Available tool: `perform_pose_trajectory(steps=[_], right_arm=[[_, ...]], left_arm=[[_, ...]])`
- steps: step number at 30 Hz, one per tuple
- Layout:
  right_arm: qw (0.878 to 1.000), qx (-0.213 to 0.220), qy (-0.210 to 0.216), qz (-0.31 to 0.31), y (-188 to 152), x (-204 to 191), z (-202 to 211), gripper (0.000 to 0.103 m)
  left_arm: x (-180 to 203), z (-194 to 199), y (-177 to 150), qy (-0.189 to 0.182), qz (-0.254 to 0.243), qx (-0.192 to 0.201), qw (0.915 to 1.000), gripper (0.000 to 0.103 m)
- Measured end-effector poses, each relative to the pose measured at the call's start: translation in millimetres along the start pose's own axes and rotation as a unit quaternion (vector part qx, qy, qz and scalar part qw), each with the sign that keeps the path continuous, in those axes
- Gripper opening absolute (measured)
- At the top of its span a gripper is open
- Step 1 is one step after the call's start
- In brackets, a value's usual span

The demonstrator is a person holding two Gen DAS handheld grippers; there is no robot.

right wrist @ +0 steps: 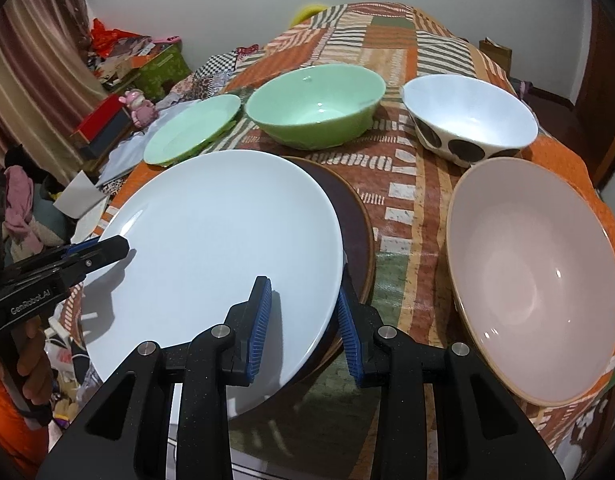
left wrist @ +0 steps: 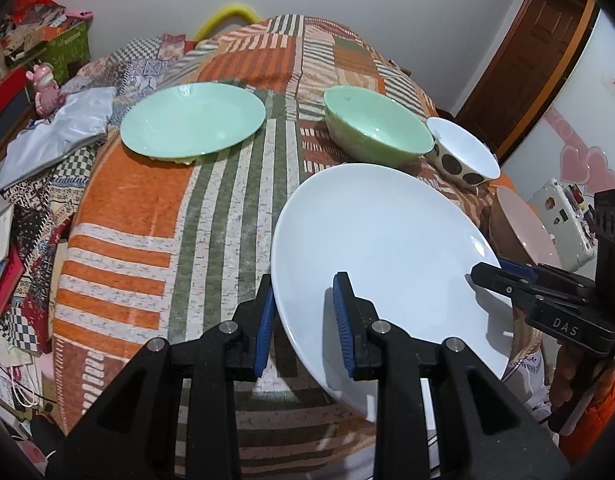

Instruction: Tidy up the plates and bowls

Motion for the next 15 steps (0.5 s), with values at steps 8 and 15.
perform_pose_trajectory(steps=[8,15], right_arm=[[1.000,0.002,-0.003,-0.011,1.9,-0.1,-4.1,0.030],[1.000,0.009,-0.015,-0.020,2.4,0.8,-4.6,0.030]], left_arm=[[-7.2,-17.2,7.6,0.003,0.007,-0.013,0.9999,0.027],[-8.0,-27.9,13.7,0.001,0.007,-0.018,0.9998,0.027]])
Point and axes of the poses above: each gripper's, at about its wrist camera, not at the fingertips, and z roughly against the way its jaws point, x to its right, y to its top, the point moved 5 cm from there along -z, roughly the way its jaws point, and after that the axes turned 12 degrees about -x, right-handed, at the moved point
